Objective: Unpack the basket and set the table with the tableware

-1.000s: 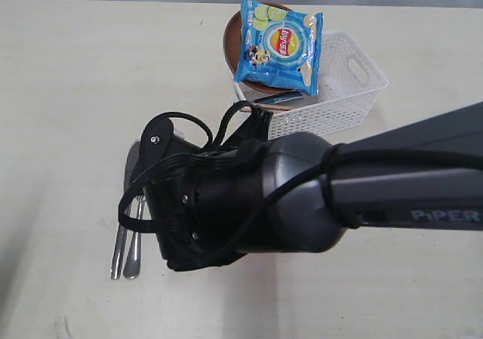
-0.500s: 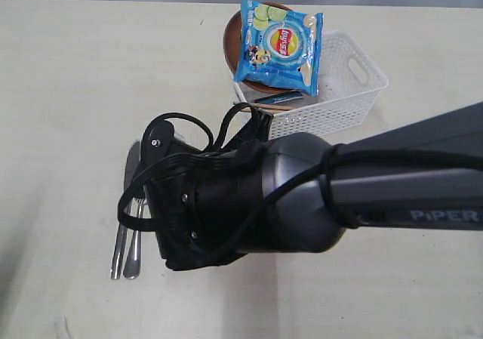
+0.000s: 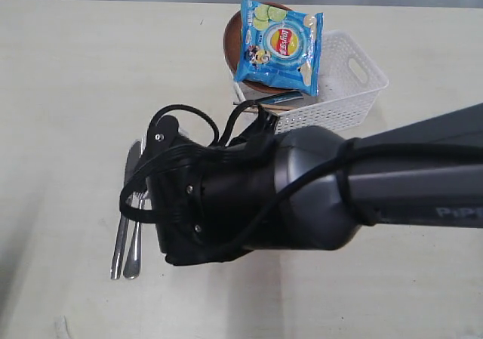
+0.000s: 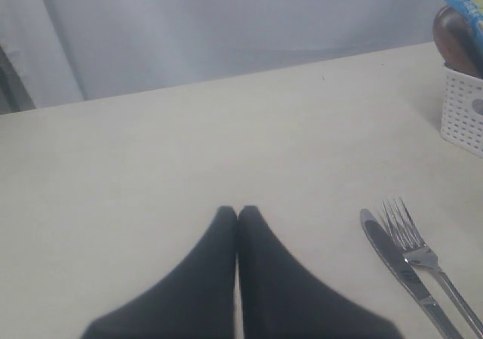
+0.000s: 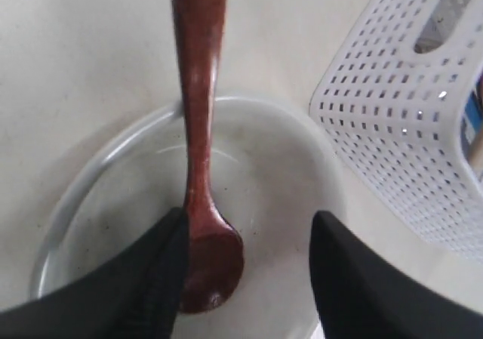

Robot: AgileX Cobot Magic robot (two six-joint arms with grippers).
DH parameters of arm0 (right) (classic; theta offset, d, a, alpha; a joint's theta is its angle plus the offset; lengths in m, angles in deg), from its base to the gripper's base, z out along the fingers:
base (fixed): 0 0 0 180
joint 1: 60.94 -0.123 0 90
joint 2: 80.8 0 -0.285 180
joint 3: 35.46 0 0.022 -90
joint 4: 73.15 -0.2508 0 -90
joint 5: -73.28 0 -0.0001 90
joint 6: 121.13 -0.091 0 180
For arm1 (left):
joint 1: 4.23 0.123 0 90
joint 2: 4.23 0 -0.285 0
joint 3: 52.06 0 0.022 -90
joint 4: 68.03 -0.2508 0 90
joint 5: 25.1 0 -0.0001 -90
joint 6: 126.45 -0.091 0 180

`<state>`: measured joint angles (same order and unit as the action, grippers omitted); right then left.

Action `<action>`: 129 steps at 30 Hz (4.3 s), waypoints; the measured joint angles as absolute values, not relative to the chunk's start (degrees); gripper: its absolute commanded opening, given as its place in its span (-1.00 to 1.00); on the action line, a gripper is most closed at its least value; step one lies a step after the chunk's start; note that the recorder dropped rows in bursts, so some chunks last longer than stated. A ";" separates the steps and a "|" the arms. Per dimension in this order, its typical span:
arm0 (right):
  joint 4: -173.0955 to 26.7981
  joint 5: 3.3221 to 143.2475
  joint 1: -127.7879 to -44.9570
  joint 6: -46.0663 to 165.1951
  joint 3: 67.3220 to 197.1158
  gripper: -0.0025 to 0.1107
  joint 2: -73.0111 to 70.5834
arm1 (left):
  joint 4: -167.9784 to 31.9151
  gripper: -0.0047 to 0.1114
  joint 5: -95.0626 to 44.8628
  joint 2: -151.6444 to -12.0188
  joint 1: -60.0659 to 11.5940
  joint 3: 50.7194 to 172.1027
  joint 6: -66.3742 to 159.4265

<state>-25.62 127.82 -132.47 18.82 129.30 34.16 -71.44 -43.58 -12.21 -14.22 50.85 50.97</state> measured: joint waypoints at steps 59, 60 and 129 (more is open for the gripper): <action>-80.72 123.44 -97.40 48.42 129.26 -0.26 29.72 | -71.44 -0.92 -43.58 -12.21 -14.22 50.85 50.97; -81.17 123.44 -97.40 48.42 129.26 -0.26 30.39 | -71.44 -0.92 -43.58 -12.21 -14.22 50.85 50.97; -51.07 121.80 -113.13 63.79 140.78 -0.16 28.95 | -71.44 -0.92 -43.58 -12.21 -14.22 50.85 50.97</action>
